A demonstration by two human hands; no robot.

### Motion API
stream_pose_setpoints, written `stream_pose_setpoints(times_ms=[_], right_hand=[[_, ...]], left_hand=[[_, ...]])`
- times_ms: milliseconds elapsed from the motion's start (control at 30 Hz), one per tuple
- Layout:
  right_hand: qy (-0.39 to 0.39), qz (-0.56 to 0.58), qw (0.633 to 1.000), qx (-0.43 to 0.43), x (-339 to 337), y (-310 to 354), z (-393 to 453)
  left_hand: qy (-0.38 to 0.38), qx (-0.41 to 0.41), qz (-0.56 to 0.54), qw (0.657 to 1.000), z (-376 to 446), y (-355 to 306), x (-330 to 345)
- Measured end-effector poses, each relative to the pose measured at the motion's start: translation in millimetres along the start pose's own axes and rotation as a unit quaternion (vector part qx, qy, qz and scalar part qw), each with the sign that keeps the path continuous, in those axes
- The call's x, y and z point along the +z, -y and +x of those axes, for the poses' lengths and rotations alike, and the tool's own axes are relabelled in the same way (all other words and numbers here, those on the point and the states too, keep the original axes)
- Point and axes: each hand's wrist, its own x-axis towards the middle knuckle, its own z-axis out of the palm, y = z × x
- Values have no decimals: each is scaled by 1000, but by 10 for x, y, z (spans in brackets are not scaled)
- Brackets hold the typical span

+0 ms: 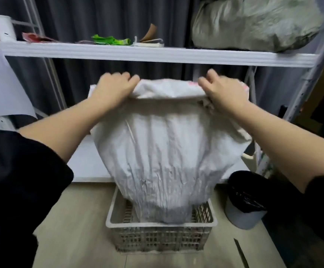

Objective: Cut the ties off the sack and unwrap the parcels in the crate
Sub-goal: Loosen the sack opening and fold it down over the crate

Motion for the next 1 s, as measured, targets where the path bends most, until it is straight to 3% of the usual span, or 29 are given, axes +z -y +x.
stream_pose_setpoints(times_ms=[67,133,267,367,467,500,600,633,833,933,1000], right_hand=[[-28,29,998,56,-60,-24,23],[-41,48,997,46,-28,43,-60],[162,152,974,42,130,151,-327],[320,333,885,57,147,179,-388],[367,463,800,107,193,178,-327],[377,447,804,108,194,179,-298],[355,306,879,92,308,302,-270],[337,296,888,99,345,388,-270],[297,313,895,115,701,757,-331],[283,279,911,110,822,886,-355],[245,257,928,113,836,894,-342]], left_hand=[[-58,-52,-5,997,87,8,-55],[-108,-50,11,993,62,-48,4],[-59,-15,-56,997,-186,-232,168],[-15,-30,-68,997,-288,-356,176],[2,-32,-48,998,-309,-347,121],[-7,-29,-38,999,-321,-331,131],[-31,-10,-12,999,-367,-340,165],[-42,2,-3,999,-375,-346,172],[-148,128,-104,975,-463,-324,252],[-102,186,-131,968,-529,-313,227],[-17,211,-124,970,-606,-277,206]])
